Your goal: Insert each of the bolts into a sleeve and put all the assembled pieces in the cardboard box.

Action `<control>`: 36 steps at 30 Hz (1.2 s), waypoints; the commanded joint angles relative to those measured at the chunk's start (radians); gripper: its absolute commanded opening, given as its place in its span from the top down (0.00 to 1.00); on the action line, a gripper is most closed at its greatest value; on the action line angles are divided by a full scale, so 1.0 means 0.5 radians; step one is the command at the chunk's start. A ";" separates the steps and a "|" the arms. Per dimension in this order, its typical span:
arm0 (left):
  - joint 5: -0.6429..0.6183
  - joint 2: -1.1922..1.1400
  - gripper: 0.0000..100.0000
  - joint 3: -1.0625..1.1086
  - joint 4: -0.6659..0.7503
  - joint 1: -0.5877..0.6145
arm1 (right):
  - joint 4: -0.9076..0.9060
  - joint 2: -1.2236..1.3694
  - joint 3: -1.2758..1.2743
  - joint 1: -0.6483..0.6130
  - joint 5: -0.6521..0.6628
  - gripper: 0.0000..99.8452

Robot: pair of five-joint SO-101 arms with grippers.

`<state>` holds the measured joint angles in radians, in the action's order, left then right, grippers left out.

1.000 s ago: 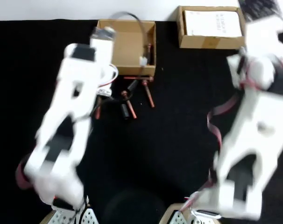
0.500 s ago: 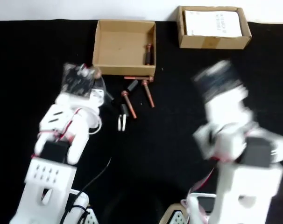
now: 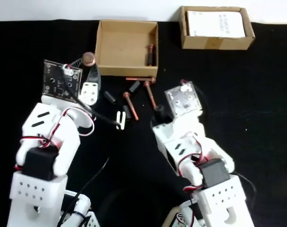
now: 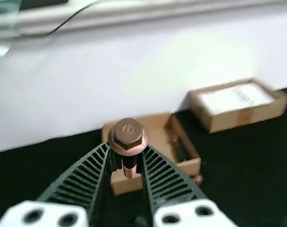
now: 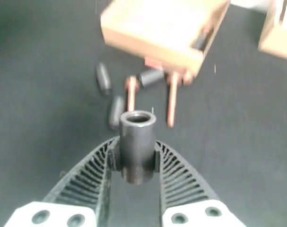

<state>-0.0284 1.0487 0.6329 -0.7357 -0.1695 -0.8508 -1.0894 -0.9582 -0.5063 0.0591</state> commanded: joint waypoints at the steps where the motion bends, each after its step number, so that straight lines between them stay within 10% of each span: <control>1: -0.150 0.048 0.99 -0.293 -0.080 -0.161 | 0.505 -0.057 -0.210 -0.023 -0.028 0.99; 24: -0.276 0.051 0.99 -0.640 -0.270 -0.345 | 2.453 -0.060 -1.475 -0.674 -0.037 0.99; 36: -0.288 0.035 0.99 -0.474 -0.473 -0.468 | 2.659 -0.060 -1.570 -0.345 -0.258 0.99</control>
<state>-0.1680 1.0625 0.4135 -0.9475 -0.3951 0.4534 -1.1001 -1.6701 -0.7181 -0.0637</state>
